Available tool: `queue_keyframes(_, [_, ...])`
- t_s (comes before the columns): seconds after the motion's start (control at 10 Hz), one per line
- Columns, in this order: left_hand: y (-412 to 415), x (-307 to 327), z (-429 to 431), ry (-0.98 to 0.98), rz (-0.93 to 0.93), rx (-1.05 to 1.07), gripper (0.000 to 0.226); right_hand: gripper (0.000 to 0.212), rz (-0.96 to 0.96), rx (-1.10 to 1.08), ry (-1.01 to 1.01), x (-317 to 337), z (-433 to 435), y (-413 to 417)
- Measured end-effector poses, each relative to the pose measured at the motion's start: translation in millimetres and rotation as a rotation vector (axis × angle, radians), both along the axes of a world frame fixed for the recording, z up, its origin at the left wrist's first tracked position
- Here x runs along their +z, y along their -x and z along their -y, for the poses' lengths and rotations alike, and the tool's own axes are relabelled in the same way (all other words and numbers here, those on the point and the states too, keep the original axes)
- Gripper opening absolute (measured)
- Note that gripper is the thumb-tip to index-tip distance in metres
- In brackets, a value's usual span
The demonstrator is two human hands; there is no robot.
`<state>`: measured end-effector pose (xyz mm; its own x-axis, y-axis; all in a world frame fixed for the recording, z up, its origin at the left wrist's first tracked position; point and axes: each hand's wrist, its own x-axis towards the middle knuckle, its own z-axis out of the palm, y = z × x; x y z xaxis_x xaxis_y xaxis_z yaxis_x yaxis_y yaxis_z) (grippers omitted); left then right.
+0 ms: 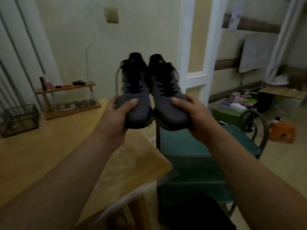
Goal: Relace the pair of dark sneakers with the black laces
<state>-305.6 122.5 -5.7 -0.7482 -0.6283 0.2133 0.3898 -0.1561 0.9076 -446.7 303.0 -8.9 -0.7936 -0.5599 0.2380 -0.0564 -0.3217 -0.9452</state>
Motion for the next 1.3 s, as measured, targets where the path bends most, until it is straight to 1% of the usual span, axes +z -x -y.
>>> queue_keyframes(0.1, [83.3,-21.5,-56.8,-0.046,0.021,-0.088,0.058,0.064,0.041,-0.082,-0.028,-18.5,-73.7,56.6])
queue_keyframes(0.2, [146.4,-56.8,-93.4,-0.100,0.115,-0.170,0.062,0.050,0.116,-0.147,-0.086,-52.9,-120.6,97.7])
queue_keyframes(0.3, [187.2,-90.7,-108.0,-0.137,0.227,-0.231,0.068,0.038,0.208,-0.192,-0.127,-91.7,-136.7,132.8])
queue_keyframes(0.4, [216.2,-113.3,-106.2,-0.200,0.315,-0.219,0.076,0.043,0.238,-0.182,-0.165,-120.1,-133.3,166.2])
queue_keyframes(0.5, [241.2,-127.9,-98.8,-0.242,0.362,-0.206,0.077,0.049,0.265,-0.169,-0.200,-139.3,-124.5,198.7])
queue_keyframes(0.6, [261.1,-145.5,-92.2,-0.215,0.441,-0.197,0.077,0.055,0.276,-0.135,-0.253,-159.1,-116.4,223.8])
queue_keyframes(0.7, [269.3,-166.0,-85.2,-0.028,0.603,-0.166,0.091,0.060,0.093,-0.214,-0.514,-180.3,-110.8,228.2])
queue_keyframes(0.8, [285.2,-201.4,-59.8,0.332,0.777,-0.190,0.100,0.071,-0.133,-0.312,-0.742,-205.8,-115.1,233.4])
queue_keyframes(0.9, [271.4,-187.1,-61.9,0.546,0.894,-0.250,0.072,0.064,-0.215,-0.269,-0.760,-216.0,-124.3,238.4])
queue_keyframes(1.0, [269.1,-188.9,-59.2,0.816,1.044,-0.174,0.064,0.058,-0.198,-0.244,-0.753,-207.3,-125.1,227.8])
queue_keyframes(1.1, [269.7,-191.8,-57.7,0.889,1.087,-0.120,0.070,0.062,-0.246,-0.258,-0.809,-214.0,-123.5,237.3])
queue_keyframes(1.2, [273.1,-198.3,-56.0,0.938,1.100,-0.103,0.075,0.075,-0.250,-0.255,-0.845,-209.9,-119.5,234.8])
queue_keyframes(1.3, [268.5,-189.0,-65.5,0.914,1.057,-0.028,0.081,0.087,-0.137,-0.327,-0.786,-195.0,-113.4,220.3])
